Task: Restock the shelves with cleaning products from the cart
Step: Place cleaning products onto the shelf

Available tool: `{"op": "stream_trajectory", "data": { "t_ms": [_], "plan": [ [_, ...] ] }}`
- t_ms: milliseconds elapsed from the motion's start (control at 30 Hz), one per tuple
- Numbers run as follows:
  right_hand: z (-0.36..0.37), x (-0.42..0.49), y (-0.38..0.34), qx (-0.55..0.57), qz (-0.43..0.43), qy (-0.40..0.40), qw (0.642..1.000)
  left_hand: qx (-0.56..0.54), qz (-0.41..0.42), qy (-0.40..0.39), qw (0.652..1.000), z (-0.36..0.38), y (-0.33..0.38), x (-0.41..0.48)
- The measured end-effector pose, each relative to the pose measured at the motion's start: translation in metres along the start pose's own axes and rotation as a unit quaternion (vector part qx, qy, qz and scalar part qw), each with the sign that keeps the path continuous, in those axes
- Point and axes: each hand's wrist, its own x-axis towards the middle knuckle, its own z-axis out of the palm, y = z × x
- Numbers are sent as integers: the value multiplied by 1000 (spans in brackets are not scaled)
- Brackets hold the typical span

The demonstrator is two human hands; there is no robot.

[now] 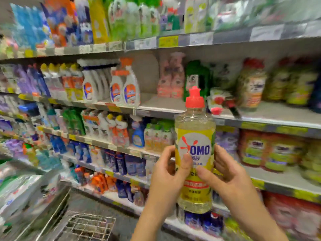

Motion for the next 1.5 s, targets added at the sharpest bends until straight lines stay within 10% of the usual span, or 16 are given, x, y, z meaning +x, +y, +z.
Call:
{"op": "stream_trajectory", "data": {
  "t_ms": [800,1500],
  "plan": [
    [-330,129,12,-75,-20,227,971,-84,-23,-202,976,321,-83,228],
    [-463,294,63,-169,27,82,982,204,9,-191,960,397,-124,397]
  ]
}}
